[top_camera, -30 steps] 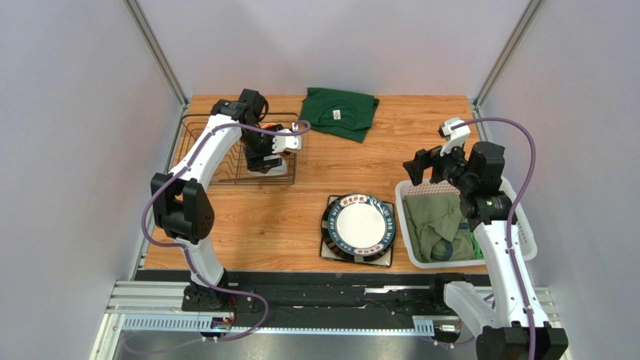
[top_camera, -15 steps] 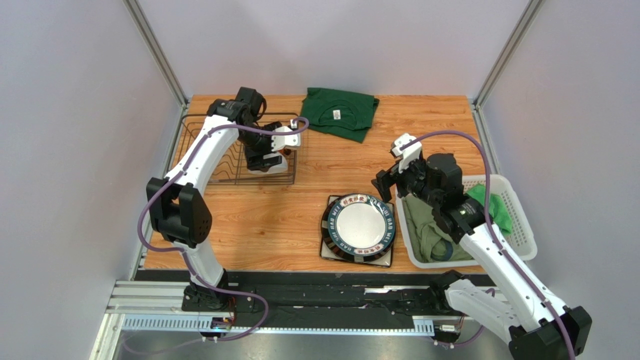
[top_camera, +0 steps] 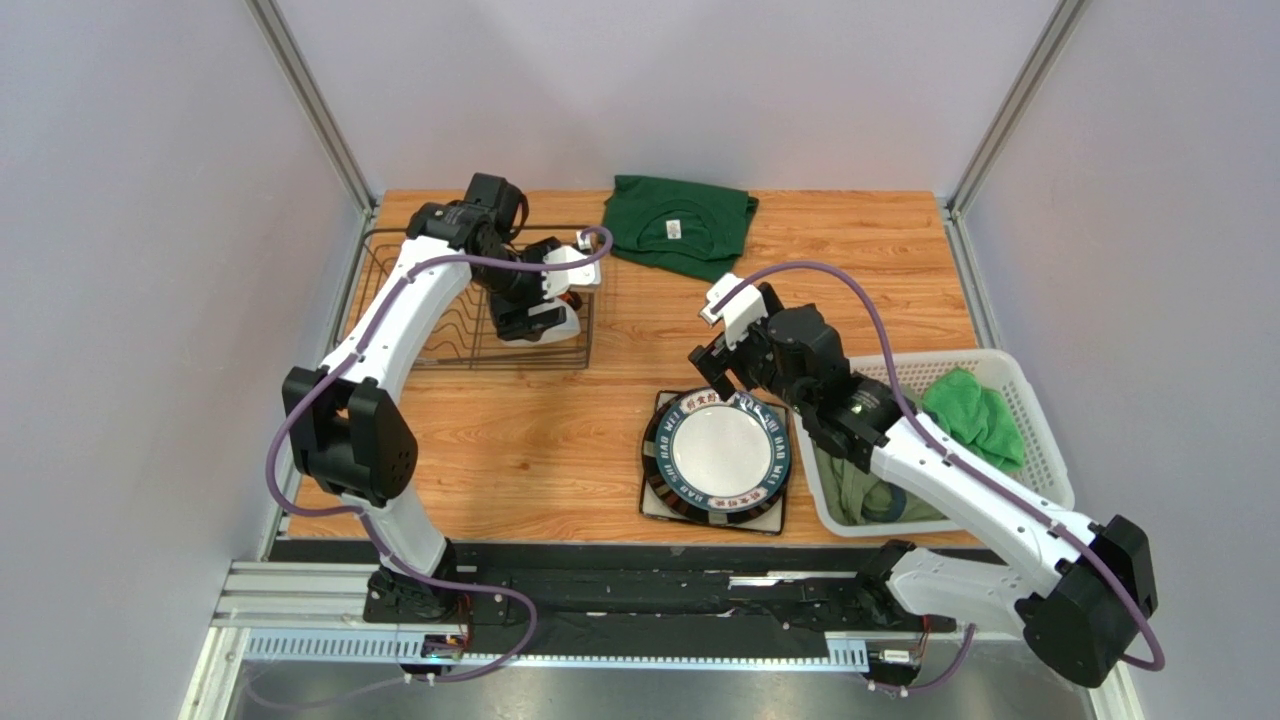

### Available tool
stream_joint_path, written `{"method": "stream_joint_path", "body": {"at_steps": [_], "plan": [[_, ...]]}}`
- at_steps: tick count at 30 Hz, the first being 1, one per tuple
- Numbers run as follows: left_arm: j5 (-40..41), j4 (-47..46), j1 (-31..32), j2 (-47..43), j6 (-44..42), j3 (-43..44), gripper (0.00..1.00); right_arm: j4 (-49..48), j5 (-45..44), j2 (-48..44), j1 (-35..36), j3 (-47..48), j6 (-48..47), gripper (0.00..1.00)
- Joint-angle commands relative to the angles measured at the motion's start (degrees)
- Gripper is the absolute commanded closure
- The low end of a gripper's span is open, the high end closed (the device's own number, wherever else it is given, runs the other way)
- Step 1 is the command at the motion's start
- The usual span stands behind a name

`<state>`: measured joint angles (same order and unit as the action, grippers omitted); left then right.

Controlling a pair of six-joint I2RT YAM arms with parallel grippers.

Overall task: Unload the mixed dishes from the dish rack
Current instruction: Pick up the bowl from the dish rack.

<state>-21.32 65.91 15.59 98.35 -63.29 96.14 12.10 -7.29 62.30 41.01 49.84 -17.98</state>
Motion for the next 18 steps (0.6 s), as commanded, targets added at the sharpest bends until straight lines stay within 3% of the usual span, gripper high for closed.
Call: {"method": "stream_joint_path", "body": {"at_steps": [1, 18], "plan": [[-3.81, -2.63, -0.39, -4.3, 2.2, 0.37, 0.55, -9.36, -2.56, 1.68, 1.87, 4.38, -2.24, 0.16], [-9.35, -4.03, -0.39, -10.36, 9.4, 0.37, 0.56, -24.66, 1.05, 8.8, 10.05, 2.36, -1.71, 0.2]]}}
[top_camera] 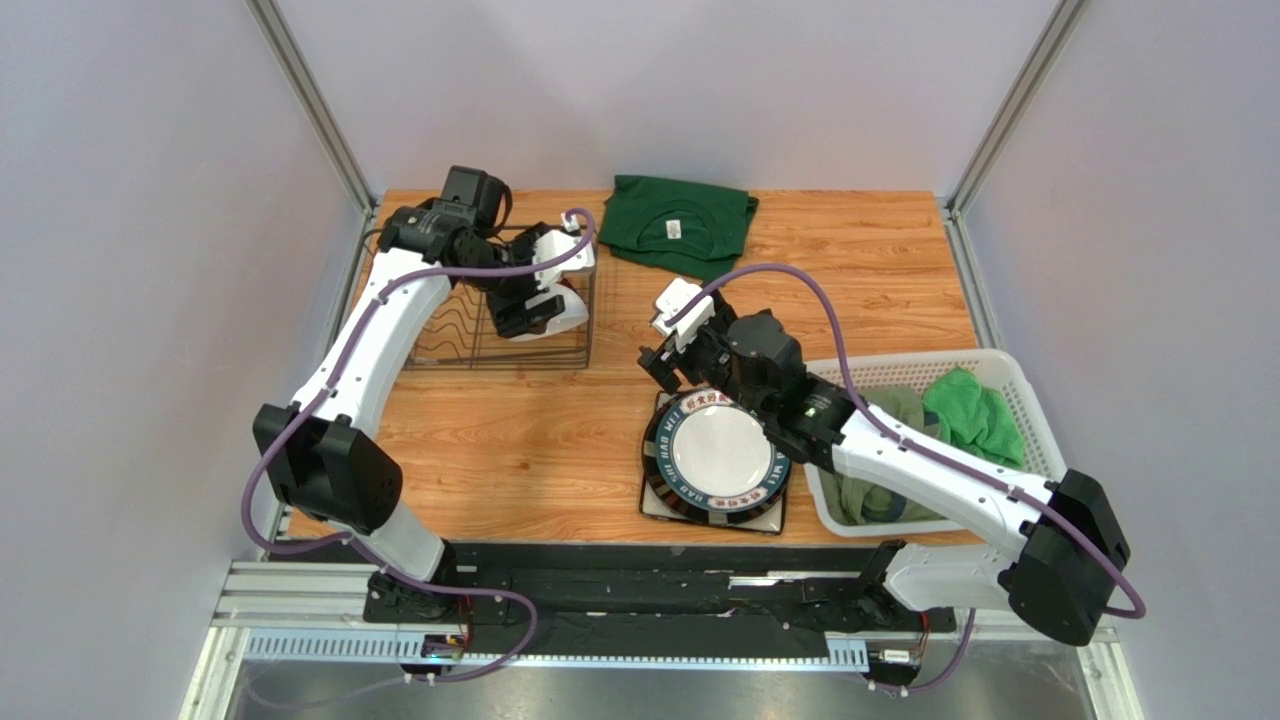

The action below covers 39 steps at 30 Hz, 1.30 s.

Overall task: Unload the mixed dishes from the dish rack
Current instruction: Pick up the bowl from the dish rack, then place the bowl at the center of the board.

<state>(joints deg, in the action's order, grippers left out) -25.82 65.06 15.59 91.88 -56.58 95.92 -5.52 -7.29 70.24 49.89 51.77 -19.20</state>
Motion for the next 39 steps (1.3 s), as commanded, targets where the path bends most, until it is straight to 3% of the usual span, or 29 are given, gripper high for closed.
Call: {"method": "stream_joint_path", "body": {"at_steps": [1, 39], "plan": [[-5.11, -3.27, -0.39, -4.16, 2.96, 0.41, 0.57, -7.57, 1.14, 0.95, 1.35, 0.44, -0.57, 0.21], [-20.05, -7.84, -0.39, -13.83, 13.25, -7.85, 0.58, -12.06, -2.37, 15.28, 5.31, 10.28, -4.35, 0.32]]}}
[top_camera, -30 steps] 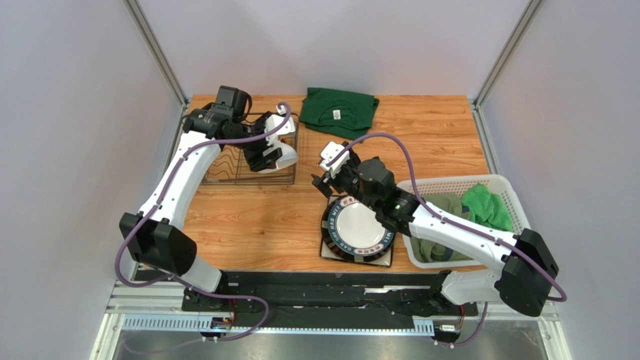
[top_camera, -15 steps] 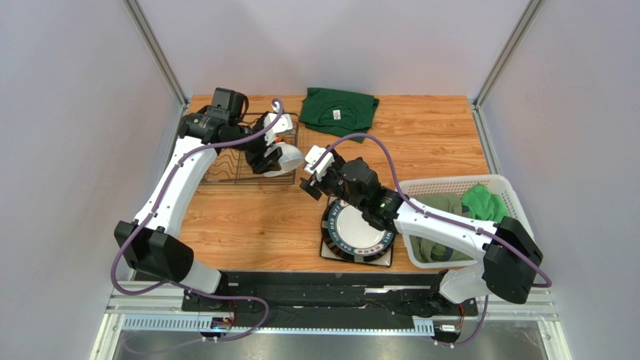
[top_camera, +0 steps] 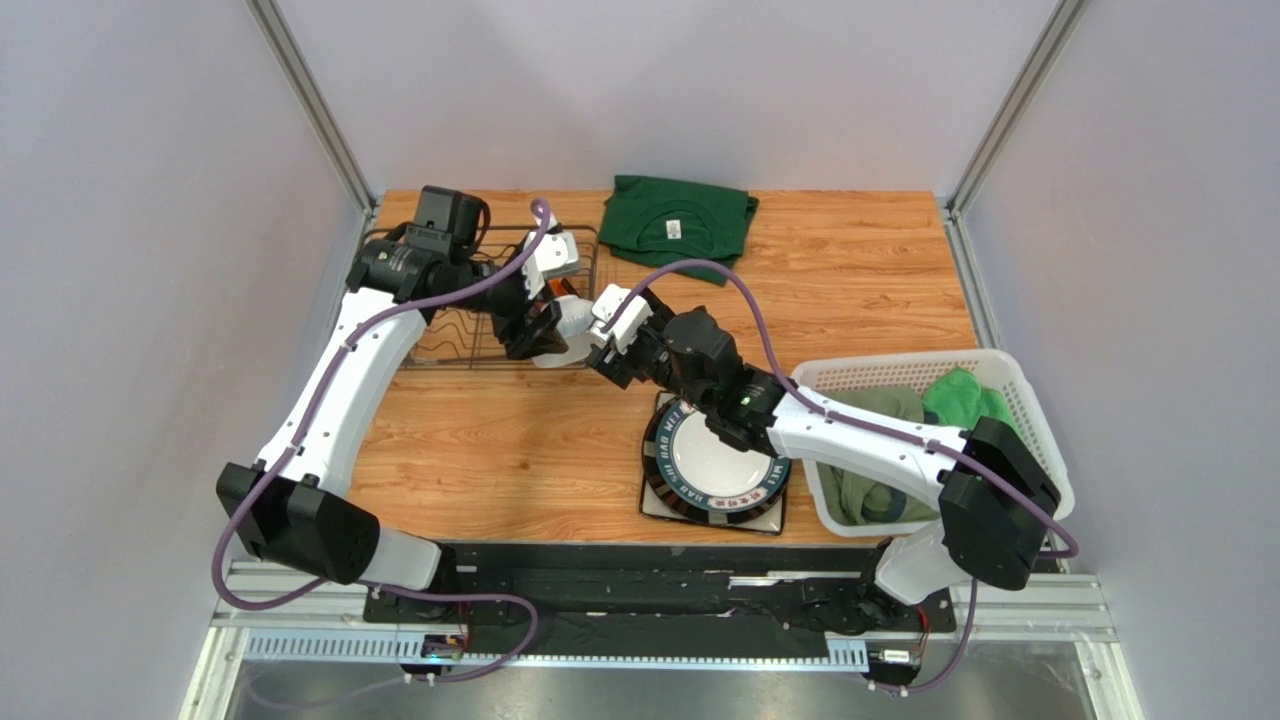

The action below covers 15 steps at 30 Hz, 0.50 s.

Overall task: Unload the mixed dishes from the dish rack
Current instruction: Place the bowl at the center of the board.

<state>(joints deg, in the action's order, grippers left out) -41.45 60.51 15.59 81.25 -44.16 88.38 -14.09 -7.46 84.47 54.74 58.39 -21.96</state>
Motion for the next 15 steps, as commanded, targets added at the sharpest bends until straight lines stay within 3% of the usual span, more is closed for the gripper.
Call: {"method": "stream_joint_path", "body": {"at_steps": [1, 15], "plan": [[-4.51, -3.29, -0.39, -3.38, 0.92, -0.49, 0.58, -3.49, -2.38, 1.31, 0.45, 3.83, -1.6, 0.33], [-7.24, -5.05, -0.39, -4.09, 2.24, -4.0, 0.58, -2.17, -3.44, 2.63, 0.45, 5.86, -2.04, 0.59]]}}
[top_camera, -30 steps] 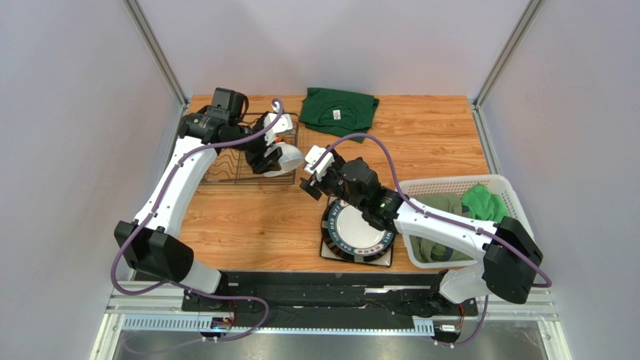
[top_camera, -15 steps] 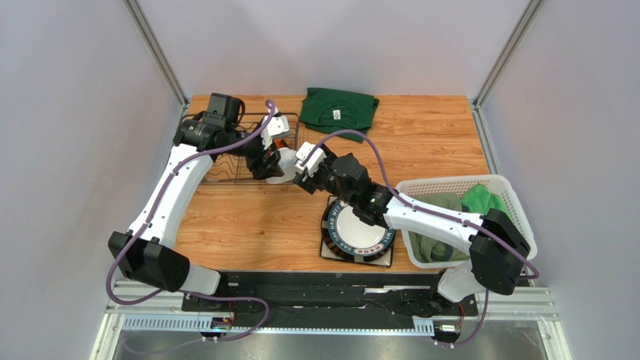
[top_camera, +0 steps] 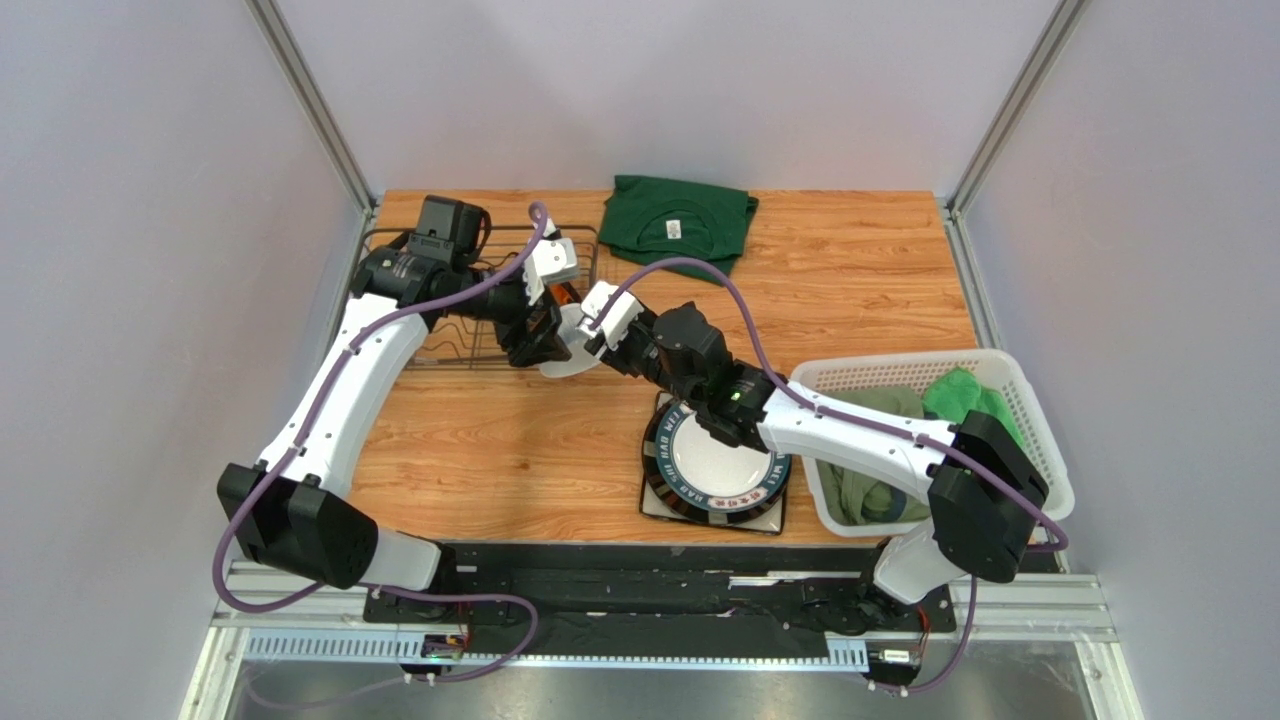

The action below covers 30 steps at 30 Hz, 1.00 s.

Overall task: Unload the mixed dishes from the dish rack
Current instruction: Place the bowl at the center of the board.

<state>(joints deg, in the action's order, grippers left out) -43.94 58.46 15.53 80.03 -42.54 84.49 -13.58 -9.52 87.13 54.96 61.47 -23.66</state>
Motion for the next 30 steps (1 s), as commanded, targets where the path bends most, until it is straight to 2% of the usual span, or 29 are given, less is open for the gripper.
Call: {"method": "stream_joint_path", "body": {"at_steps": [1, 6, 13, 18, 30], "plan": [[-4.84, -3.08, -0.32, -2.86, 0.97, -0.37, 0.58, -2.59, -1.38, -0.03, 0.24, 2.86, -0.42, 0.64], [-5.19, -3.35, -0.32, -2.51, 1.5, -0.46, 0.58, -1.89, -1.73, -0.03, 0.15, 3.3, -0.6, 0.81], [-3.34, -3.79, -0.32, -2.68, 2.37, -0.64, 0.53, -1.09, -1.99, 0.05, 0.24, 3.22, -0.69, 1.0], [-2.46, -4.4, -0.32, -2.69, 3.08, -0.38, 0.44, -0.57, -2.17, -0.21, 0.24, 3.22, -0.77, 1.0], [0.0, -8.53, -0.32, -4.44, 6.42, 0.5, 0.3, 0.58, -1.91, -0.74, 0.15, 2.86, -1.04, 1.0]]}}
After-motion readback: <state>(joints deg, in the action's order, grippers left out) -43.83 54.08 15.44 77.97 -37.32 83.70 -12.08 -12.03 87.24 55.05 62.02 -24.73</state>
